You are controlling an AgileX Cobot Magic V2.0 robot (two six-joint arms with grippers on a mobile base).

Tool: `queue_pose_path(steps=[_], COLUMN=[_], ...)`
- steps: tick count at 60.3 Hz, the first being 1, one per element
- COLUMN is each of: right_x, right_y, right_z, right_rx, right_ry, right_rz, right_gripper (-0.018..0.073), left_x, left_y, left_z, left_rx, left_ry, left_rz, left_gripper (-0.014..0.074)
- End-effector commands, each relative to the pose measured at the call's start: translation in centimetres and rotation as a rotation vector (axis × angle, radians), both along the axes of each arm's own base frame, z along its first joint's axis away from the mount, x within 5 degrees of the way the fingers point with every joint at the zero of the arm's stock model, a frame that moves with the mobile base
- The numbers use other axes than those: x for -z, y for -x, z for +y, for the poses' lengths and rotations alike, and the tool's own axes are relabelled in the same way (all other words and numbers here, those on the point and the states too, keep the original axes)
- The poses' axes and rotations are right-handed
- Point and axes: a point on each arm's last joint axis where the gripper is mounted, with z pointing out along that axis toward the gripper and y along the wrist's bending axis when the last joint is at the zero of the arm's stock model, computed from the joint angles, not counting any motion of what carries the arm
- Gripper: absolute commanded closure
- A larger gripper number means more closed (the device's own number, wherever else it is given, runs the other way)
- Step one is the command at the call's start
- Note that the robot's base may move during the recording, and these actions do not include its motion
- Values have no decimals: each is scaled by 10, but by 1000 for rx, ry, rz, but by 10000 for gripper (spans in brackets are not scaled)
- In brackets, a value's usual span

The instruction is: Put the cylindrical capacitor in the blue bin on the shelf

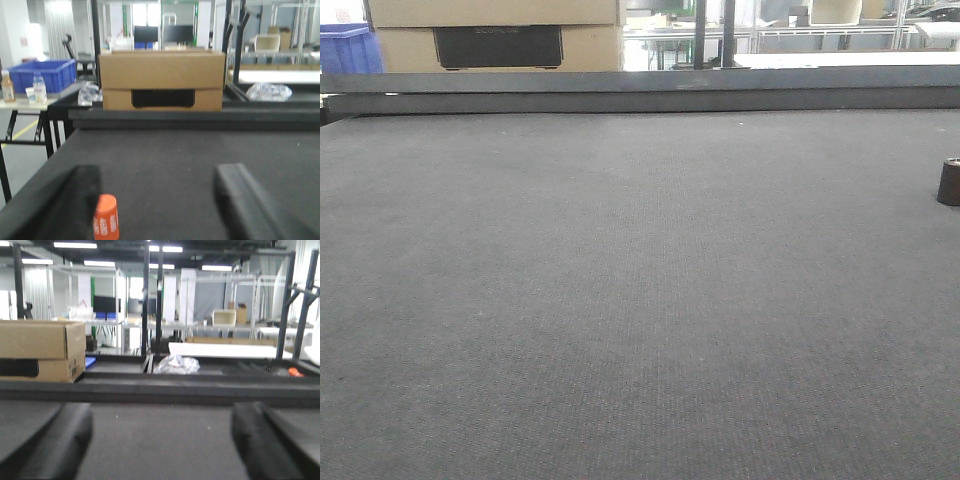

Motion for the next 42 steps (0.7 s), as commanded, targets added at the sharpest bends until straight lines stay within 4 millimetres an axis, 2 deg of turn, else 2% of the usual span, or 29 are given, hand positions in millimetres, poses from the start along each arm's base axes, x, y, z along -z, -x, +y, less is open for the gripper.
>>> queue_pose_path(steps=[1,5,11,19,30,42], right_x=[1,6,19,50,94,132], right_y=[-19,-33,-56,-92,-131,-177], right_z=[-1,-1,-2,-5,-11,-17], right_rx=[3,4,8,30,78,130], right_ry=[-6,-7,-11,-5,0,23], right_rz=[67,123,217,319,347,316], right_gripper=[-12,-10,-10,-10,-10,-10], left_x=[2,5,5,4,4,4], left_y=[-12,-19,-23,-23,-23,-23], left_z=[-1,-3,-6,-9,-10,-10], left_rx=[4,14,41,69,75,75], left_ry=[20,35,39,38,38,38], left_rz=[54,85,87,79,79,79], left_gripper=[39,-8,-6,-5,-5,-5])
